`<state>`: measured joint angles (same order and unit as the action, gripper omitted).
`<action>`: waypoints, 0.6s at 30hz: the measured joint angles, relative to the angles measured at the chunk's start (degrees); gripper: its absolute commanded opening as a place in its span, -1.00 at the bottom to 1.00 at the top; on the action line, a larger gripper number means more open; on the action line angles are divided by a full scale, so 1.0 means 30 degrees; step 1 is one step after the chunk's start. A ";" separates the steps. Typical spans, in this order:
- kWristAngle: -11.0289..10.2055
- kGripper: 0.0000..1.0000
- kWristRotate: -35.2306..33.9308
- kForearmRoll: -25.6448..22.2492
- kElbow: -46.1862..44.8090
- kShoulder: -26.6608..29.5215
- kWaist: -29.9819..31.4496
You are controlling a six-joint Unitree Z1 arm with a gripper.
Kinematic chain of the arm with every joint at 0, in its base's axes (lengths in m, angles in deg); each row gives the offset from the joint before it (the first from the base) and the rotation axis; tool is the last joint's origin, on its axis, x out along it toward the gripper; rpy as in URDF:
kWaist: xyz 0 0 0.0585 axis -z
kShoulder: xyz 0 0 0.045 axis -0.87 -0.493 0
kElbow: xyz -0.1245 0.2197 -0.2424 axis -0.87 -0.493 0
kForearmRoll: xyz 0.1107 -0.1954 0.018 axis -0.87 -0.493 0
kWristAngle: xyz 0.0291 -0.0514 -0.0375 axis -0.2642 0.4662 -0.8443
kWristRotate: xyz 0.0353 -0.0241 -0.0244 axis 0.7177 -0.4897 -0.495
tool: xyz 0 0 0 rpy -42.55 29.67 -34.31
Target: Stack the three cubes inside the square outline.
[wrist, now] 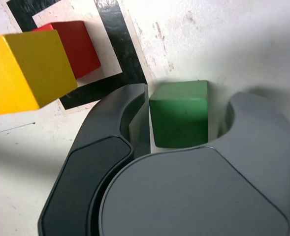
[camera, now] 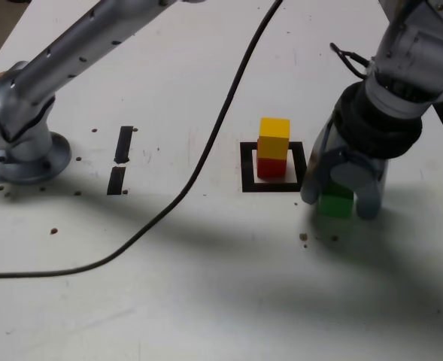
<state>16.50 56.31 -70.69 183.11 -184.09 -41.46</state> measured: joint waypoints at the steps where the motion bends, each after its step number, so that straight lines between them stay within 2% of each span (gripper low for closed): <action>1: 0.0004 -0.58 -0.0015 0.0000 -0.0001 0.0001 0.0019; 5: 0.0003 -0.87 -0.0058 -0.0001 -0.0080 0.0095 0.0037; 8: 0.0003 -0.98 -0.0114 -0.0001 -0.0157 0.0262 0.0040; 14: 0.0003 -1.00 -0.0234 -0.0018 -0.0445 0.1194 0.0162; 16: -0.0059 -1.00 -0.0337 -0.0021 -0.0664 0.2136 0.0289; 18: -0.0436 -1.00 -0.0414 -0.0042 -0.0762 0.3639 0.0450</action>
<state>15.19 55.07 -70.82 180.83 -173.17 -40.11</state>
